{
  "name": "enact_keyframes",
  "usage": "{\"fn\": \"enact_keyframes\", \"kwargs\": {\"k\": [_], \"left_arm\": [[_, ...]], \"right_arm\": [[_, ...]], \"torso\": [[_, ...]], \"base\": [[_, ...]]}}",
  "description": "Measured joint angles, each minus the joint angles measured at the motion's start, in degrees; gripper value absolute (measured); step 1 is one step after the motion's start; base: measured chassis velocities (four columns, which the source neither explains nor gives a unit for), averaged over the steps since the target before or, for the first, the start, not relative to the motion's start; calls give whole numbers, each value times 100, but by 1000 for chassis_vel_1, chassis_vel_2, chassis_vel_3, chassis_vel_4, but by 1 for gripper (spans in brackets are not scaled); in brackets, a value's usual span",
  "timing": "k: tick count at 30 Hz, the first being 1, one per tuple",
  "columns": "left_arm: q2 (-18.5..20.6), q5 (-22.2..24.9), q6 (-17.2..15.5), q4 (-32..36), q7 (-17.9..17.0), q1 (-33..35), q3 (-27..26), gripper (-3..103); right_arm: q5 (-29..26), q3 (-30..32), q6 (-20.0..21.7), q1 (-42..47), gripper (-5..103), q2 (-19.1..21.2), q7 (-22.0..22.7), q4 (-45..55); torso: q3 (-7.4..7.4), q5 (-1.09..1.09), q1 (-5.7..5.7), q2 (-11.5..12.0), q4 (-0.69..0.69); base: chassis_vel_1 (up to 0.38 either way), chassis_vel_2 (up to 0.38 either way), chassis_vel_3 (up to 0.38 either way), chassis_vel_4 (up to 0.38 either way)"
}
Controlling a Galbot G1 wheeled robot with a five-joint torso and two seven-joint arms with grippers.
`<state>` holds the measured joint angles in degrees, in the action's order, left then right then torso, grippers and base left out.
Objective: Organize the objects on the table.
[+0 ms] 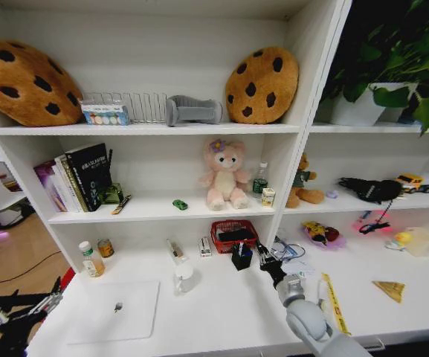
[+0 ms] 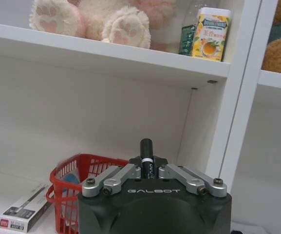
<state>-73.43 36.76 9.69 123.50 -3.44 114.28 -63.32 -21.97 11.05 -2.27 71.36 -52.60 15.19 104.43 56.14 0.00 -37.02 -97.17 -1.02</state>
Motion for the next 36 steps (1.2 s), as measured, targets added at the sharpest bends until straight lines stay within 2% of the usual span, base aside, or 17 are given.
{"fn": "enact_keyframes", "kwargs": {"k": [8,11,13,30,36], "left_arm": [[-74,-56,2,34,-2,87,-27,100],[-81,-59,4,31,-2,93,-28,100],[-108,-76,7,23,-2,97,-38,100],[-47,-91,-86,-67,-19,-37,-28,100],[26,-76,-101,-142,-33,-75,-19,100]], "right_arm": [[-55,-833,-67,-1101,11,-103,-22,-724],[-55,-893,-72,-1162,11,-124,-22,-786],[-5,-1186,-119,-1446,11,-254,-22,-1154],[-253,-1670,-177,-2337,11,-551,-15,-1979],[-136,-1870,-321,-2599,11,-758,-28,-2280]], "torso": [[0,-1,0,0,1],[0,-1,0,0,1],[0,-1,0,0,1],[0,-1,0,0,0],[0,-1,0,0,1]], "base": [[0,0,0,0],[0,0,0,0],[0,0,0,0],[0,0,0,0],[0,0,0,0]]}}
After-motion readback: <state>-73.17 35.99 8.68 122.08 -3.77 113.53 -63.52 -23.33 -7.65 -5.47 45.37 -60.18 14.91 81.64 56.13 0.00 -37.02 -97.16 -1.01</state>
